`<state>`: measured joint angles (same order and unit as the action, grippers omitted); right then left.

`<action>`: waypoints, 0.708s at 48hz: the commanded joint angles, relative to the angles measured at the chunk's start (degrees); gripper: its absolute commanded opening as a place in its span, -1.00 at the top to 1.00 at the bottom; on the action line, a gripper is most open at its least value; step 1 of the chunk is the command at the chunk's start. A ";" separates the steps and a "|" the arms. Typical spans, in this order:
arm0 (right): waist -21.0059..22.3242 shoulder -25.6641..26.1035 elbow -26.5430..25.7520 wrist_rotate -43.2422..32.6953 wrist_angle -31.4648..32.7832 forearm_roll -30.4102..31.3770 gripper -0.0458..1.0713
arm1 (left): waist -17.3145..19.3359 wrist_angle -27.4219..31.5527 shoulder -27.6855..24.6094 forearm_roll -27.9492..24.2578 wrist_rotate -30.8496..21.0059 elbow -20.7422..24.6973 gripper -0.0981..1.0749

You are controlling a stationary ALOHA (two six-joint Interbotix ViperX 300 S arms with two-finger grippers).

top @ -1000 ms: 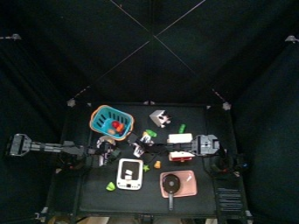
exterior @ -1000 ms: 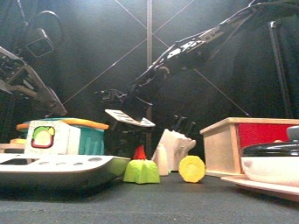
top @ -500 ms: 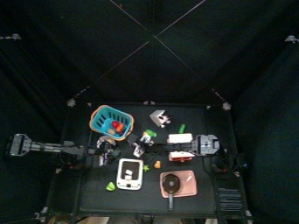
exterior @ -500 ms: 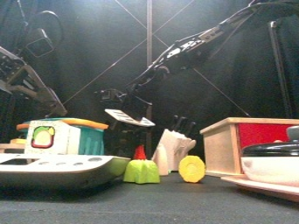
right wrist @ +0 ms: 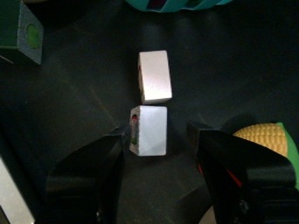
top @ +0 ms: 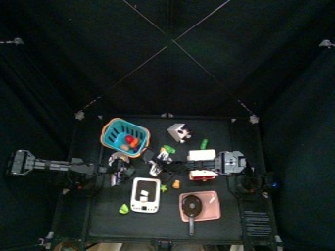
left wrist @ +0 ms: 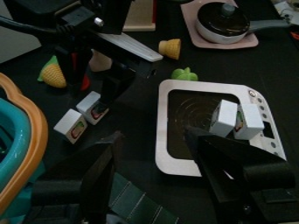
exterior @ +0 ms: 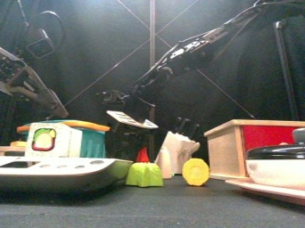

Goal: Place sushi piece above stove

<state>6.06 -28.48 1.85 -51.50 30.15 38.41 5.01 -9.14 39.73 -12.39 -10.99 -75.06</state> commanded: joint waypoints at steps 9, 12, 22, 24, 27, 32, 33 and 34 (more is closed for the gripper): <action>-0.44 2.02 -1.58 0.35 -0.09 0.44 -0.94 | 0.00 -0.09 -0.09 0.09 0.00 0.88 -0.75; -0.62 2.02 -1.58 0.35 -0.09 0.44 -0.94 | 0.00 -0.09 -0.09 0.09 0.09 0.79 -0.75; -1.41 0.88 -2.37 0.35 3.69 1.58 -0.94 | 0.00 -0.09 -0.09 0.00 0.00 0.79 -0.75; -1.67 0.88 -2.99 0.44 5.36 2.20 -0.94 | 0.00 -0.09 -0.09 0.00 0.00 0.88 -0.75; -1.93 0.97 -3.69 0.44 7.56 3.25 -0.94 | 0.00 -0.09 -0.09 0.09 0.00 0.79 -0.75; -2.29 1.41 -5.19 0.44 10.11 5.27 -0.94 | 0.00 -0.09 -0.09 0.09 0.00 0.88 -0.75; -2.29 1.41 -5.36 0.44 10.37 5.54 -0.94 | 0.00 -0.09 -0.09 0.09 0.00 0.88 -0.75; -2.37 1.49 -5.63 0.44 10.55 5.80 -0.94 | 0.00 -0.09 -0.09 0.09 0.00 0.79 -0.75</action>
<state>3.78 -29.27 -1.58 -51.15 39.64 43.07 5.01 -9.05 39.64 -12.39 -10.99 -75.06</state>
